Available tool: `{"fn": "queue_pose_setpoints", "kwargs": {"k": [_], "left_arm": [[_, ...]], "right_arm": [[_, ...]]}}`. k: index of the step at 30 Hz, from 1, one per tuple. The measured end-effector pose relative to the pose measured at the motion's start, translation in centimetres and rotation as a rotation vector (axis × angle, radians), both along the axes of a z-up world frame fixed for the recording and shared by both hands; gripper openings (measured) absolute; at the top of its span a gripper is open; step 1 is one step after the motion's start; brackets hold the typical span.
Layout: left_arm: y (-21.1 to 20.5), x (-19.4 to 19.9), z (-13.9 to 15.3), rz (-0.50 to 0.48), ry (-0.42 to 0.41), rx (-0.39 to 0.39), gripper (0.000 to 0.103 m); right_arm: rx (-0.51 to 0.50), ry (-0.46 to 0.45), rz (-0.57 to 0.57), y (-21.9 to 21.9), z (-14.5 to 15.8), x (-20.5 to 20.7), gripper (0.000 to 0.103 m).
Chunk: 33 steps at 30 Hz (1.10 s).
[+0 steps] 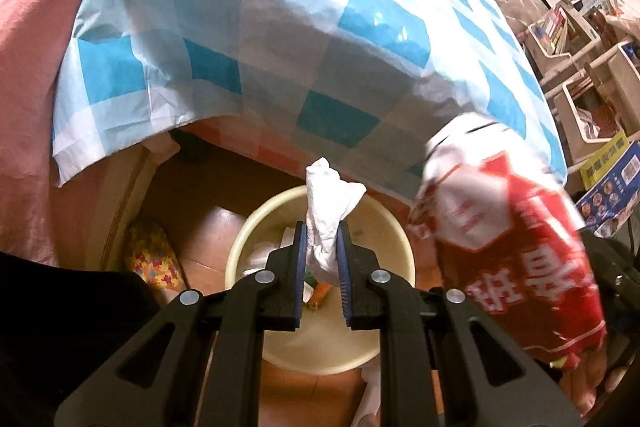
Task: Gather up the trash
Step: 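Grasp and lift the wrapper over the bin with the right tool while the left tool holds the tissue, then drop the wrapper into the yellow bin with the right tool while the left tool drops the tissue there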
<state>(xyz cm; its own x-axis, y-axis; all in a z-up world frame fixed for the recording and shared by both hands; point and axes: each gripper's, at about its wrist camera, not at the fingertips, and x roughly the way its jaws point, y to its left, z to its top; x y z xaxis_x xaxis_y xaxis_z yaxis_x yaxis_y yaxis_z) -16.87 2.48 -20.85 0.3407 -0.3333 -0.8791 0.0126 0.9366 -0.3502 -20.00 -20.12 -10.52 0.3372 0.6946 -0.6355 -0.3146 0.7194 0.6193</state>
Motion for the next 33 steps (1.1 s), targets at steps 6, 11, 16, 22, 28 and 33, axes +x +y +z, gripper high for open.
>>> {"fn": "queue_pose_setpoints", "kwargs": {"k": [6,11,16,22,28,33], "left_arm": [[-0.6,-0.3,-0.9,-0.033,0.040,0.007,0.015],[-0.6,-0.6,-1.3,-0.026,0.053,0.036,0.027],[-0.5,-0.8,-0.5,-0.007,0.010,0.087,0.046],[-0.8,-1.2,2.1,0.012,-0.129,0.164,0.063],[-1.0,-1.2,4.2,0.038,-0.230,0.212,0.070],[-0.8,-1.1,5.4,0.063,-0.277,0.226,0.074]], "right_arm": [[-0.073,0.025,-0.001,0.5,-0.7,-0.6,0.056],[-0.064,0.017,-0.019,0.1,-0.6,-0.8,0.057],[-0.074,0.006,-0.044,0.1,-0.5,-0.7,0.068],[-0.062,-0.042,-0.059,-0.1,0.3,-1.0,0.068],[-0.069,-0.091,-0.089,-0.3,1.0,-1.0,0.068],[-0.081,-0.131,-0.126,-0.6,1.6,-0.9,0.068]]}}
